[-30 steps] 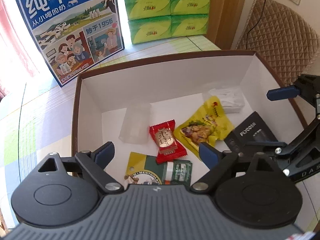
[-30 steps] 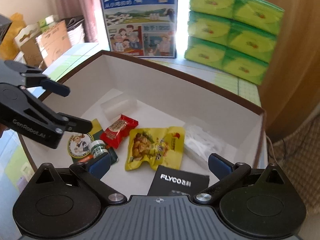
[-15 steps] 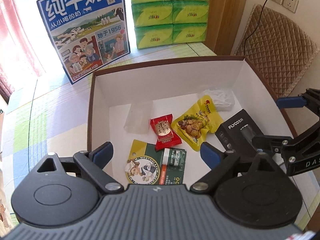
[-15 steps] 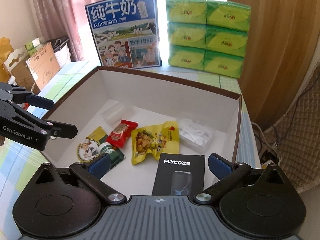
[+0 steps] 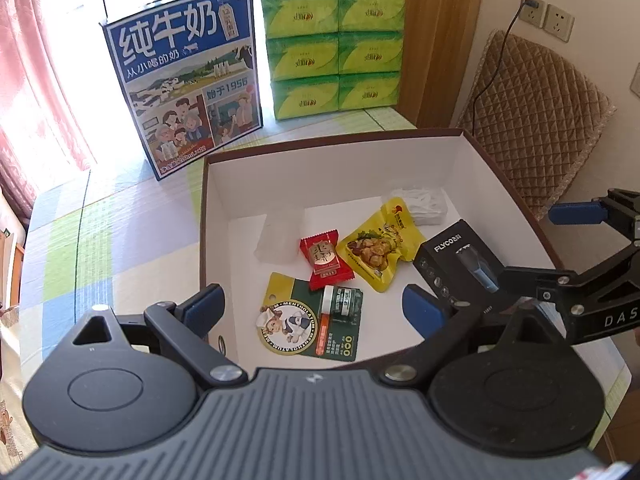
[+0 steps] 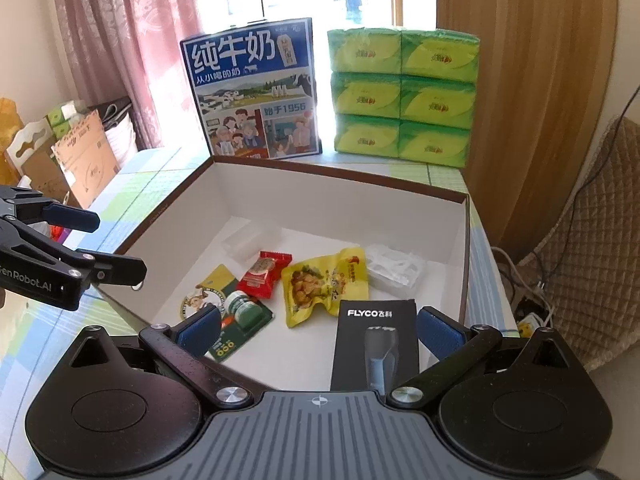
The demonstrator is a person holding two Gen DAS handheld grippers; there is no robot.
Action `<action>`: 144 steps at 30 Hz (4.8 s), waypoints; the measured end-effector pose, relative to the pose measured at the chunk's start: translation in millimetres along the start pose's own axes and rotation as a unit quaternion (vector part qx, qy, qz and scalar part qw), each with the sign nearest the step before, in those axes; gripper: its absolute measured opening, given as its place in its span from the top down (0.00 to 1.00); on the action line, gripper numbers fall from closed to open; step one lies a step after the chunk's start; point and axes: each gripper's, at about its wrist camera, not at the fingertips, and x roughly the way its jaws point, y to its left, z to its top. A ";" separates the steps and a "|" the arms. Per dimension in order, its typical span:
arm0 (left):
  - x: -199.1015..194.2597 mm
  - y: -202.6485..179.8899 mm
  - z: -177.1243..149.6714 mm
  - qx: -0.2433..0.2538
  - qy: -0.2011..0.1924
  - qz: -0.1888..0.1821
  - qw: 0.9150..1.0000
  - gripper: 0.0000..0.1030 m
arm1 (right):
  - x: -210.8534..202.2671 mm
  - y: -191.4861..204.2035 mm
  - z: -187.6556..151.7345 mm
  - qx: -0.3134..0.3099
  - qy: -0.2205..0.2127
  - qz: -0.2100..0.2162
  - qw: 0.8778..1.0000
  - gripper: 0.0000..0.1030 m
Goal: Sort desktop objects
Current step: 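Withdraw both open grippers from the box back over the table, then lower right gripper onto purple tube and close it while left tool follows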
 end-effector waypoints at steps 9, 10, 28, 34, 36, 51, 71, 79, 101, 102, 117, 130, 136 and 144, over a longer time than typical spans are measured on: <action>-23.6 9.5 -20.8 -0.014 -0.005 -0.010 1.000 0.09 | -24.4 19.1 -13.7 0.024 -0.011 -0.012 1.000 0.02; -25.8 11.0 -23.8 -0.015 -0.004 -0.012 1.000 0.09 | -26.4 21.6 -15.3 0.025 -0.012 -0.013 1.000 0.02; -57.1 32.7 -70.1 -0.029 -0.013 -0.025 0.999 0.09 | -45.3 52.4 -34.2 0.059 -0.020 -0.035 0.997 0.02; -60.9 38.9 -87.0 -0.037 -0.023 -0.007 0.999 0.09 | -46.0 56.6 -41.4 0.077 -0.014 -0.043 0.996 0.02; -60.3 41.6 -91.9 -0.042 -0.018 -0.014 0.999 0.09 | -45.6 58.5 -44.1 0.080 -0.012 -0.049 0.996 0.02; -58.5 45.9 -137.2 -0.042 0.014 0.013 0.999 0.04 | -40.6 60.9 -97.0 0.130 0.035 -0.054 0.989 0.02; -46.5 43.1 -190.6 -0.048 0.081 -0.001 0.996 0.03 | -27.3 69.9 -149.4 0.104 0.092 -0.054 0.989 0.02; -41.3 57.7 -196.3 -0.076 0.097 0.012 0.992 0.03 | -15.7 78.3 -153.3 0.082 0.088 -0.007 0.993 0.02; -54.9 158.3 -245.7 -0.207 0.125 0.096 0.966 0.03 | 78.1 175.4 -141.3 -0.170 0.084 0.127 0.974 0.42; -54.9 159.1 -246.8 -0.209 0.126 0.095 0.965 0.03 | 79.9 177.8 -143.0 -0.184 0.081 0.127 0.971 0.43; -48.5 155.9 -246.0 -0.202 0.126 0.079 0.968 0.03 | 43.1 164.8 -173.7 -0.218 0.132 0.158 0.954 0.51; -42.4 138.1 -238.2 -0.175 0.131 0.060 0.974 0.04 | 70.9 187.6 -165.7 -0.224 0.106 0.150 0.957 0.52; -38.7 129.0 -233.9 -0.165 0.132 0.051 0.976 0.04 | 62.1 182.5 -172.3 -0.244 0.120 0.155 0.950 0.72; -20.4 91.6 -224.0 -0.130 0.142 0.010 0.981 0.04 | 21.1 120.7 -198.4 -0.191 0.151 0.102 0.965 0.72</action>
